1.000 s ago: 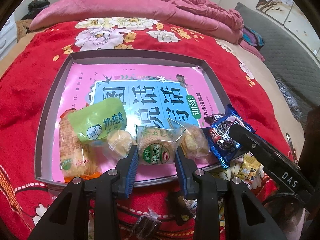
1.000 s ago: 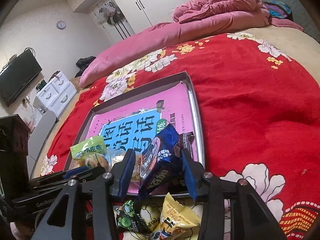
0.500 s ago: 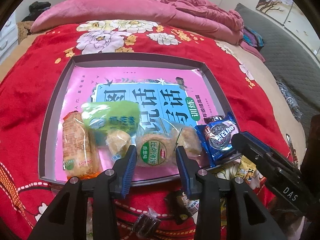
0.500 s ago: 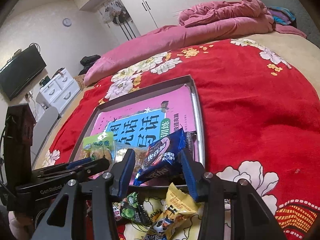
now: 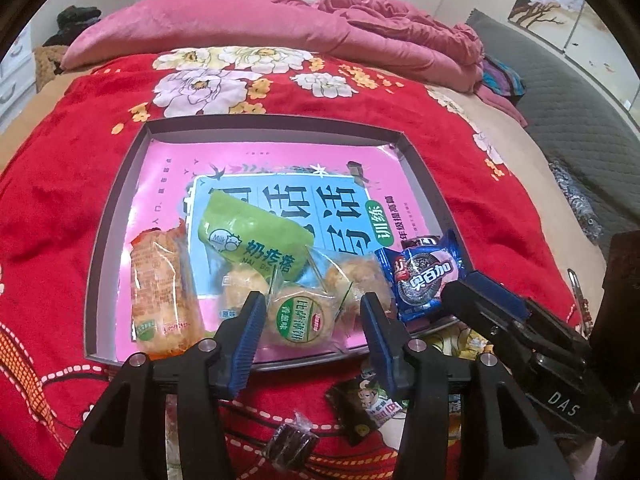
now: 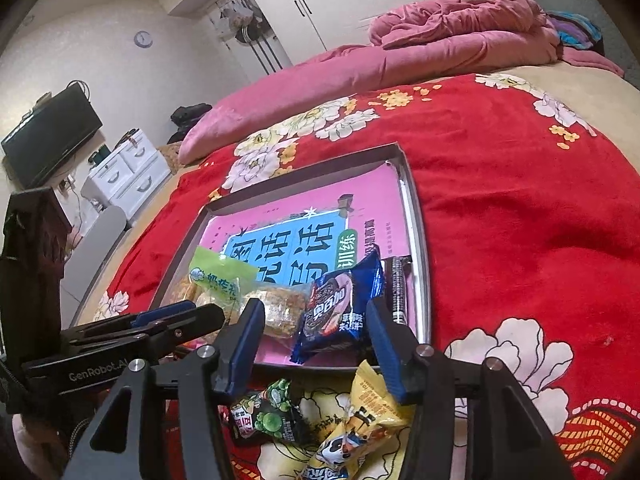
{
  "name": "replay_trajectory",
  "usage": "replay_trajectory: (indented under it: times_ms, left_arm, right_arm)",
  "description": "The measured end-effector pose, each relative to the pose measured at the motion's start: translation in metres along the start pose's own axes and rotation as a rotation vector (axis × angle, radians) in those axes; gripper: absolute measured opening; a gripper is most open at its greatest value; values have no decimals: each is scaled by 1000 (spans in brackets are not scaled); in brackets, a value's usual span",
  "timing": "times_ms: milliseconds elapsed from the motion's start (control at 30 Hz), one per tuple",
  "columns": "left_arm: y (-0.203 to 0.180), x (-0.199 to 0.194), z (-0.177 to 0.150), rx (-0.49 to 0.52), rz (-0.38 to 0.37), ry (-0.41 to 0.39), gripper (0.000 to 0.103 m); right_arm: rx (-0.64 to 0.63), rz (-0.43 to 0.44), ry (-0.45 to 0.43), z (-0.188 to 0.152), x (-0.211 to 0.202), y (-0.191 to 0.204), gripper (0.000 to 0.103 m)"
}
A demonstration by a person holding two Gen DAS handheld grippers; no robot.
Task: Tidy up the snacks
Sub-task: 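Open the left tool to release the cake packet while the right tool releases the biscuit bag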
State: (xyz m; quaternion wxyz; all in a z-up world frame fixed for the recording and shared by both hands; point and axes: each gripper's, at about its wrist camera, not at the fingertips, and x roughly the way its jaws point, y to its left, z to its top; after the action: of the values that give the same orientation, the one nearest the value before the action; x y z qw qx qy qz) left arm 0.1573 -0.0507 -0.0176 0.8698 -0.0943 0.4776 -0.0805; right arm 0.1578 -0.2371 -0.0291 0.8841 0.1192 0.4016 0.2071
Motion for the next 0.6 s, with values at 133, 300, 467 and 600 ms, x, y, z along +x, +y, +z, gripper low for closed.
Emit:
replay_trajectory:
  times_ms: [133,300,467,600]
  left_arm:
    - [0,-3,0,-2,-4,-2,54]
    - [0,-8,0,-3,-12,-8,60]
    - [0,-11,-1,-2,-18,-13,61]
    - [1,-16,-1,-8,-26,-21,64]
  right_arm:
    - [-11,8,-1,0,-1,3,56]
    - [-27,4,-28,1,-5,4,56]
    - [-56,-3,-44,1,-9,11,56]
    - [-73,-11,-68,2,-13,14,60]
